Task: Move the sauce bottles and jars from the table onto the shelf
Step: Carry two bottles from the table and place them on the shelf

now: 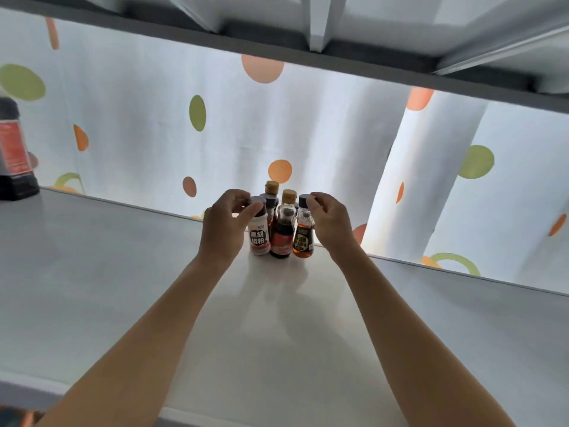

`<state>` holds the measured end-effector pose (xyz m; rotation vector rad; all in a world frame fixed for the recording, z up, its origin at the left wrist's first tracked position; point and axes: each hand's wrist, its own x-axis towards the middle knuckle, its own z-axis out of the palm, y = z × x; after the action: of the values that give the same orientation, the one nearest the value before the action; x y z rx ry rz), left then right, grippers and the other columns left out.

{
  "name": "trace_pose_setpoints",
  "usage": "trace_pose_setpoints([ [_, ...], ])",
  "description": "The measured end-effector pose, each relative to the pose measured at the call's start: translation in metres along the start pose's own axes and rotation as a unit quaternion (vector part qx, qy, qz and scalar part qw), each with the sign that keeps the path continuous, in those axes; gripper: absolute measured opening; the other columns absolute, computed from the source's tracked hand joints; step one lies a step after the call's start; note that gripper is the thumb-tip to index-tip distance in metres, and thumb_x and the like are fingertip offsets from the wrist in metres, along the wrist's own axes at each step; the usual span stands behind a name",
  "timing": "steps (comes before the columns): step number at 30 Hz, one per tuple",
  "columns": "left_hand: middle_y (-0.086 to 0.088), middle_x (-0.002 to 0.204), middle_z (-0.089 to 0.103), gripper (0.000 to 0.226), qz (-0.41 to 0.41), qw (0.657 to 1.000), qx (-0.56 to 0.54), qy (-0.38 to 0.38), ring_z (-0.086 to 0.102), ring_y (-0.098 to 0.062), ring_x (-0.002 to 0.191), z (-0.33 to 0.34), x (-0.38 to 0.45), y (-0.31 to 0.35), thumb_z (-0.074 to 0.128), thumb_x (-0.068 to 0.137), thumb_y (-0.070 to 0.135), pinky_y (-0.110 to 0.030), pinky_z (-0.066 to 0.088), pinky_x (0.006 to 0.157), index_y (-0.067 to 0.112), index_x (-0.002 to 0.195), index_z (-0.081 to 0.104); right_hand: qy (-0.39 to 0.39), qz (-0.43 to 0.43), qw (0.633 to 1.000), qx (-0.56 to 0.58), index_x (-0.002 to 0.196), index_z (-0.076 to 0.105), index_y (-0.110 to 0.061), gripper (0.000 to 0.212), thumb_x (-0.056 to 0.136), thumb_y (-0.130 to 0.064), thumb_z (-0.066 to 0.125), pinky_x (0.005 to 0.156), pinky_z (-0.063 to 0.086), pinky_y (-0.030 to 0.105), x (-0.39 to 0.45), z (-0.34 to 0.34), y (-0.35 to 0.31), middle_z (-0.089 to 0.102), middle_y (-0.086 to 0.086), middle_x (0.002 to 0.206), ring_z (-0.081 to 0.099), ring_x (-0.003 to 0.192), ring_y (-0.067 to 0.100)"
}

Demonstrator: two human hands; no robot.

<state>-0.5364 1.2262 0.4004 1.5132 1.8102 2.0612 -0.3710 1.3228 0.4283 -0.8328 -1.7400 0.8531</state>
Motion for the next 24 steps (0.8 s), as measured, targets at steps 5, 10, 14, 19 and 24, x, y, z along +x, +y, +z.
trace_pose_setpoints([
  [5,0.007,0.087,0.07,0.014,0.036,0.996,0.059,-0.056,0.064,-0.004,0.084,0.0,-0.004,-0.01,0.071,0.086,0.019,-0.006,0.044,0.067,0.011,0.098,0.068,0.002,0.003,1.0,-0.017,0.1,0.068,-0.016,0.016,0.1,-0.019,0.053,0.086,0.054,0.038,0.014,0.003,0.009,0.073,-0.001,0.095,0.068,0.089,0.018],
  [10,0.003,0.088,0.071,0.017,0.059,0.99,0.098,-0.087,0.067,-0.012,0.086,0.006,-0.004,-0.018,0.069,0.088,0.022,-0.025,0.052,0.074,0.013,0.102,0.069,-0.017,0.013,0.999,-0.037,0.09,0.066,-0.025,0.019,0.1,-0.02,0.051,0.081,0.055,0.048,0.017,0.009,0.021,0.071,0.006,0.091,0.067,0.085,0.024],
  [14,0.001,0.094,0.073,0.025,0.08,0.986,0.117,-0.091,0.068,-0.014,0.087,0.009,-0.002,-0.021,0.07,0.087,0.026,-0.03,0.055,0.076,0.013,0.108,0.069,-0.016,0.011,0.998,-0.064,0.094,0.063,-0.023,0.015,0.101,-0.021,0.049,0.08,0.056,0.054,0.02,0.006,0.023,0.07,0.004,0.092,0.068,0.092,0.028],
  [19,0.0,0.108,0.066,0.049,0.089,0.978,0.154,-0.109,0.059,-0.014,0.091,0.008,-0.004,-0.027,0.082,0.074,0.026,-0.033,0.054,0.077,0.018,0.118,0.062,0.008,-0.005,0.994,-0.108,0.094,0.062,-0.021,0.015,0.095,-0.033,0.053,0.077,0.057,0.05,0.02,0.004,0.026,0.071,0.002,0.091,0.068,0.089,0.021],
  [24,0.002,0.111,0.053,0.053,0.081,0.978,0.153,-0.116,0.057,-0.014,0.092,0.008,-0.003,-0.026,0.083,0.072,0.014,-0.038,0.057,0.076,0.02,0.119,0.059,0.019,-0.02,0.988,-0.151,0.117,0.064,-0.02,0.032,0.091,-0.033,0.05,0.086,0.052,0.037,0.019,0.0,0.024,0.065,0.002,0.108,0.063,0.095,0.016],
])
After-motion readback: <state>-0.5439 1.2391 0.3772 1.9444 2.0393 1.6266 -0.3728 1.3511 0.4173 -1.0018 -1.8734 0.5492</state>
